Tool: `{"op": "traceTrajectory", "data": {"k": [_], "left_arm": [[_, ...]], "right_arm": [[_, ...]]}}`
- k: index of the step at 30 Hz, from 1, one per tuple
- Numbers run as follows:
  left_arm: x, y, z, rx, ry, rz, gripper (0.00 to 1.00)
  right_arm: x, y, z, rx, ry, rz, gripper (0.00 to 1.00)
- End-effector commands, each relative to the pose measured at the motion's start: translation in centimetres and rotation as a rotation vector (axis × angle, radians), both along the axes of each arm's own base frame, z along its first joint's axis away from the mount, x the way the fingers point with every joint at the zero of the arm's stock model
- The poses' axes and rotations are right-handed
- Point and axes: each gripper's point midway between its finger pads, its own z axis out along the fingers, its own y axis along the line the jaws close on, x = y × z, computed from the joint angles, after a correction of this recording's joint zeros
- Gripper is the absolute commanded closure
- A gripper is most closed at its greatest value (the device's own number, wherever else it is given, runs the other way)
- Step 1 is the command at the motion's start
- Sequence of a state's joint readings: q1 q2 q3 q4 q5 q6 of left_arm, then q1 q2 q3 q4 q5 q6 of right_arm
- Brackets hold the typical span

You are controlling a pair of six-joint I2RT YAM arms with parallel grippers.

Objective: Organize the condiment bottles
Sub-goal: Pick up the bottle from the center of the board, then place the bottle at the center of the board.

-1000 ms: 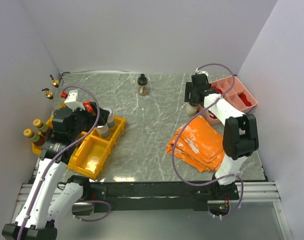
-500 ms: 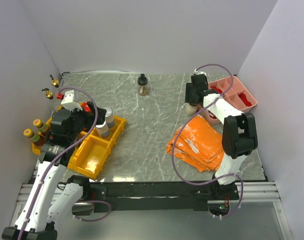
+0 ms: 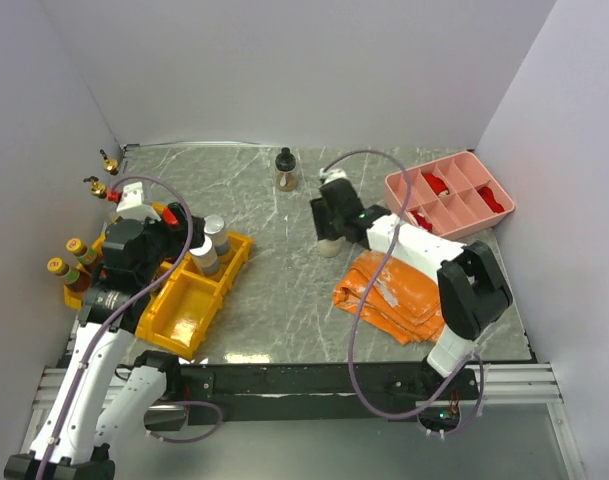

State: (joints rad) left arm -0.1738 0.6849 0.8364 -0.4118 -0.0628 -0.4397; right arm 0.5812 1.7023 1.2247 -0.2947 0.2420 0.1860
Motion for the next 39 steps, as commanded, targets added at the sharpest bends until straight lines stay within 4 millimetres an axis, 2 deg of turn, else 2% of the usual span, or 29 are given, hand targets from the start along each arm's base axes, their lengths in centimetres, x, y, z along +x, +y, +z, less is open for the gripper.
{"op": "traceTrajectory", "data": {"k": [1, 3, 7, 10, 11, 12, 13, 14, 16, 17, 19, 20, 21, 23, 24, 25, 26, 27, 28, 29, 30, 31, 32, 33, 34, 35, 36, 37, 39], "left_arm": [[0.1, -0.4, 1.5, 0.0, -0.033, -0.021, 0.04], [-0.3, -1.3, 2.0, -0.003, -0.068, -0.083, 0.04], [-0.4, -1.7, 1.6, -0.015, -0.045, -0.102, 0.04], [-0.2, -2.5, 2.1, -0.032, -0.034, -0.137, 0.03], [-0.2, -2.8, 2.8, -0.039, -0.047, -0.154, 0.04], [-0.1, -3.3, 2.7, -0.044, -0.036, -0.179, 0.04], [0.0, -3.4, 2.7, -0.049, -0.024, -0.186, 0.03], [0.1, -3.6, 3.4, -0.049, -0.023, -0.194, 0.02], [0.8, -4.0, 2.7, -0.045, 0.033, -0.206, 0.02], [1.0, -4.3, 3.5, -0.046, 0.025, -0.211, 0.02], [1.7, -5.3, 3.3, -0.036, 0.05, -0.219, 0.02], [1.9, -5.7, 4.0, -0.032, 0.042, -0.217, 0.03], [2.5, -6.4, 3.4, -0.019, 0.068, -0.217, 0.04], [2.8, -8.3, 3.5, 0.004, 0.075, -0.227, 0.04], [3.5, -9.3, 2.2, 0.026, 0.118, -0.237, 0.03], [3.7, -10.1, 1.9, 0.029, 0.133, -0.242, 0.04], [3.7, -11.6, 1.9, 0.031, 0.133, -0.271, 0.04], [4.3, -12.8, 0.9, 0.043, 0.158, -0.286, 0.04], [4.0, -14.6, 1.1, 0.045, 0.154, -0.325, 0.04], [4.2, -15.2, 0.8, 0.06, 0.159, -0.318, 0.04], [4.7, -16.2, -0.5, 0.08, 0.191, -0.324, 0.03], [4.3, -17.9, -0.1, 0.089, 0.186, -0.36, 0.03], [4.4, -18.8, -0.6, 0.105, 0.195, -0.371, 0.02], [4.8, -19.8, -1.9, 0.134, 0.225, -0.374, 0.02], [4.3, -21.4, -1.6, 0.143, 0.22, -0.405, 0.01], [4.4, -22.4, -2.8, 0.164, 0.246, -0.416, 0.01], [4.4, -23.1, -3.2, 0.179, 0.249, -0.423, 0.01], [4.1, -24.3, -2.8, 0.179, 0.237, -0.447, 0.01], [4.2, -25.5, -4.4, 0.209, 0.265, -0.464, 0.01]], "right_arm": [[-3.7, 3.3, 0.8, 0.052, 0.0, 0.07, 0.43], [-5.7, 4.9, 0.8, 0.055, 0.001, 0.111, 0.43], [-7.5, 6.1, 1.6, 0.104, -0.006, 0.141, 0.37], [-8.4, 6.5, 2.9, 0.146, -0.019, 0.159, 0.22], [-8.7, 6.5, 4.1, 0.173, -0.037, 0.165, 0.07], [-8.8, 6.4, 4.7, 0.183, -0.047, 0.165, 0.0], [-9.0, 6.2, 5.3, 0.195, -0.058, 0.163, 0.0], [-9.3, 5.8, 7.0, 0.228, -0.09, 0.159, 0.0], [-9.9, 5.1, 8.0, 0.257, -0.114, 0.151, 0.0], [-10.4, 4.6, 9.6, 0.296, -0.146, 0.146, 0.0], [-11.1, 3.5, 9.7, 0.306, -0.156, 0.121, 0.0], [-11.7, 2.7, 10.1, 0.319, -0.172, 0.113, 0.0], [-12.0, 2.1, 10.1, 0.317, -0.176, 0.096, 0.0], [-12.5, 0.7, 11.1, 0.345, -0.212, 0.055, 0.0], [-12.9, 0.0, 10.4, 0.337, -0.208, 0.04, 0.0], [-13.1, -0.5, 10.4, 0.342, -0.216, 0.02, 0.0], [-13.6, -1.4, 10.5, 0.352, -0.235, 0.006, 0.0], [-13.8, -1.9, 10.4, 0.35, -0.24, -0.004, 0.0], [-14.0, -2.4, 10.4, 0.353, -0.252, -0.008, 0.0], [-14.4, -2.9, 11.1, 0.372, -0.28, -0.009, 0.0], [-14.7, -3.4, 10.4, 0.364, -0.279, -0.009, 0.0], [-14.9, -3.8, 10.5, 0.368, -0.29, -0.013, 0.0], [-15.3, -4.3, 10.5, 0.378, -0.306, -0.019, 0.0], [-15.6, -4.6, 10.5, 0.381, -0.312, -0.021, 0.0], [-15.8, -5.1, 11.1, 0.404, -0.333, -0.03, 0.0], [-16.0, -5.5, 10.8, 0.404, -0.337, -0.041, 0.0], [-16.1, -5.7, 10.9, 0.413, -0.344, -0.044, 0.0], [-16.4, -5.9, 11.5, 0.44, -0.364, -0.043, 0.0], [-16.9, -6.0, 11.6, 0.463, -0.373, -0.029, 0.0]]}}
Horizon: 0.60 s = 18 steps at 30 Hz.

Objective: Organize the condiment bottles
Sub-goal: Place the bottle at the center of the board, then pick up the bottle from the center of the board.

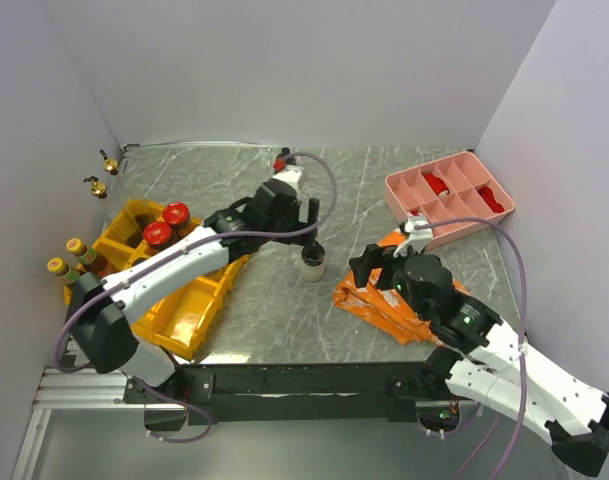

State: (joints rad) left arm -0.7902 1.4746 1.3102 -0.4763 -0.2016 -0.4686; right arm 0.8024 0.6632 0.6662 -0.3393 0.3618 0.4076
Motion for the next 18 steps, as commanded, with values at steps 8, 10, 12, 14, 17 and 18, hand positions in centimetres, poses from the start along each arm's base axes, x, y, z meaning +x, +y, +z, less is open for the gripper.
{"op": "traceTrajectory", "data": {"k": [8, 10, 12, 14, 17, 18], "left_arm": [[0.7, -4.7, -2.8, 0.104, 0.009, 0.008, 0.04], [0.7, -5.1, -4.1, 0.121, 0.025, -0.002, 0.05], [0.7, -5.5, -4.7, 0.123, 0.036, -0.009, 0.07], [0.8, -5.5, -5.9, 0.145, 0.057, 0.0, 0.08], [0.9, -5.7, -7.0, 0.166, 0.075, 0.005, 0.11], [0.9, -5.6, -7.1, 0.169, 0.079, 0.006, 0.12]], "right_arm": [[-1.1, -1.7, 2.3, 0.111, -0.107, -0.026, 0.0], [-1.1, -1.7, 2.2, 0.108, -0.106, -0.024, 0.0], [-1.1, -1.7, 2.2, 0.109, -0.104, -0.023, 0.0], [-1.1, -1.7, 2.1, 0.106, -0.101, -0.02, 0.0], [-1.2, -1.7, 2.2, 0.108, -0.102, -0.02, 0.0], [-1.2, -1.7, 2.2, 0.109, -0.103, -0.02, 0.0]]}}
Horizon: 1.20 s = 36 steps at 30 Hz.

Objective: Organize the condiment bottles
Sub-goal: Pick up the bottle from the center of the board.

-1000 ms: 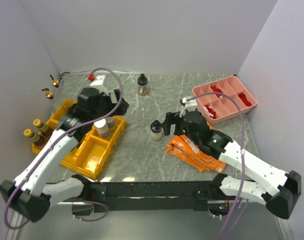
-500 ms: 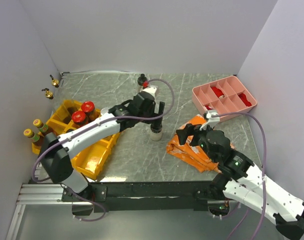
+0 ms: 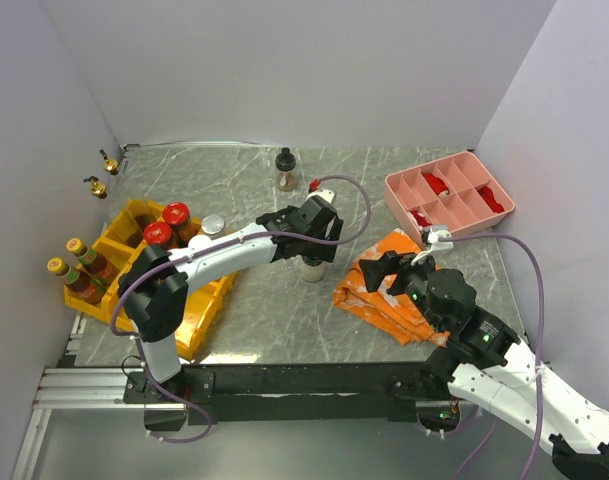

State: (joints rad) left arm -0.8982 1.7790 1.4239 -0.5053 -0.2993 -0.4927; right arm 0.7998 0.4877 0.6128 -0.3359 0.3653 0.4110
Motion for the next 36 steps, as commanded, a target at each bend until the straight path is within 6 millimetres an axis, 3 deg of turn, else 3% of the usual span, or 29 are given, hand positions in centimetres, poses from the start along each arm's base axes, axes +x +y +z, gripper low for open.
{"op": "traceTrajectory", "data": {"k": [1, 8, 14, 17, 18, 21, 27, 35, 36], "left_arm": [[0.8, -0.8, 1.1, -0.017, -0.024, 0.025, 0.12], [0.5, -1.0, -0.2, -0.012, 0.002, 0.015, 0.18], [-0.2, -0.8, -0.4, -0.018, 0.034, 0.024, 0.37], [-1.1, -0.6, -0.1, -0.023, 0.052, 0.027, 0.51], [-1.4, -0.6, 0.0, -0.025, 0.056, 0.026, 0.61], [-2.2, -0.2, 0.7, -0.028, 0.069, 0.038, 0.78], [-4.4, 1.4, 1.7, -0.003, 0.094, 0.076, 0.99], [-8.5, 4.9, 2.1, 0.035, 0.124, 0.152, 0.99], [-8.9, 5.6, 2.8, 0.02, 0.112, 0.164, 0.99]], "right_arm": [[0.2, -0.2, 0.3, 0.015, -0.017, -0.017, 0.0], [0.2, -0.3, 0.4, 0.025, -0.021, -0.02, 0.0], [0.2, -0.3, 0.4, 0.022, -0.021, -0.022, 0.0], [0.2, -0.3, 0.5, 0.026, -0.027, -0.022, 0.0], [0.2, -0.3, 0.5, 0.029, -0.027, -0.021, 0.0], [0.2, -0.2, 0.6, 0.031, -0.027, -0.018, 0.0], [0.1, -0.3, 0.6, 0.036, -0.03, -0.018, 0.0], [-0.1, 0.0, 0.8, 0.049, -0.034, 0.001, 0.0], [-0.1, 0.1, 0.9, 0.051, -0.035, 0.005, 0.0]]}}
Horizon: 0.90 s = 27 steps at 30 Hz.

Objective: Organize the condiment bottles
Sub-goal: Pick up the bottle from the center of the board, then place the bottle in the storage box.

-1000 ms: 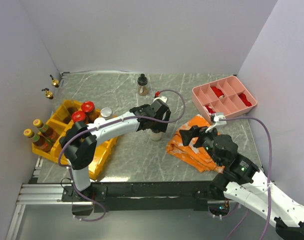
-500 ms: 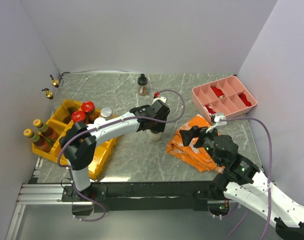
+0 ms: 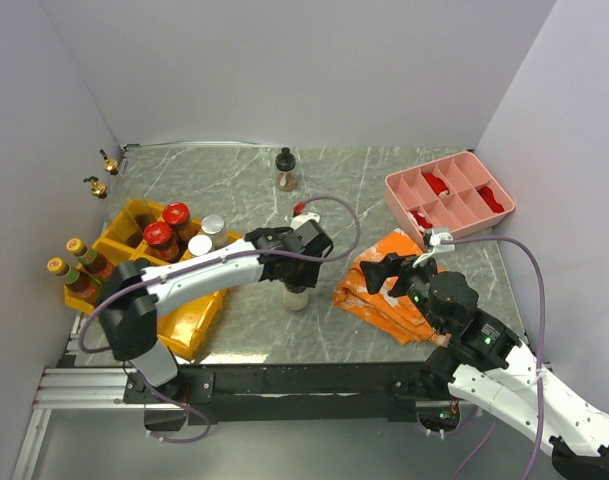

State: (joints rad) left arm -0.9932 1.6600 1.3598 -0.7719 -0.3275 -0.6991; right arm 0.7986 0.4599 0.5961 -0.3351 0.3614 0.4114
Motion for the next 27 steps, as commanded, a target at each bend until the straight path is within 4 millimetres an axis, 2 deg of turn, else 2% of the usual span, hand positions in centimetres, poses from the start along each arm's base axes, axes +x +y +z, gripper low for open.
{"op": "traceTrajectory", "data": {"k": [1, 2, 3, 5, 9, 11, 15, 23, 27], "left_arm": [[-1.7, 2.9, 3.3, -0.047, -0.049, 0.105, 0.99], [-2.2, 3.8, 3.0, -0.032, -0.04, 0.115, 0.99], [-2.4, 4.5, 4.0, -0.054, -0.061, 0.135, 0.99], [-3.1, 6.2, 4.0, -0.042, -0.06, 0.178, 0.99], [-3.7, 9.8, 6.4, -0.049, -0.119, 0.281, 0.99], [-3.4, 11.2, 7.6, -0.054, -0.168, 0.338, 0.99], [-3.5, 15.3, 9.4, -0.006, -0.234, 0.453, 0.99], [-1.9, 21.7, 9.6, 0.014, -0.275, 0.671, 0.99], [-1.3, 23.7, 10.4, -0.022, -0.324, 0.729, 0.99]], "right_arm": [[0.1, 0.2, 1.1, 0.044, -0.029, 0.003, 0.0], [0.1, 0.3, 1.2, 0.045, -0.032, 0.006, 0.0], [0.1, 0.4, 1.3, 0.05, -0.034, 0.012, 0.0], [0.0, 0.6, 1.4, 0.054, -0.031, 0.019, 0.0], [-0.1, 0.9, 1.5, 0.062, -0.027, 0.033, 0.0], [-0.1, 1.0, 1.6, 0.068, -0.029, 0.04, 0.0], [-0.2, 1.3, 1.6, 0.079, -0.025, 0.052, 0.0], [-0.1, 1.3, 1.5, 0.069, -0.022, 0.047, 0.0], [-0.1, 1.4, 1.5, 0.07, -0.021, 0.051, 0.0]]}}
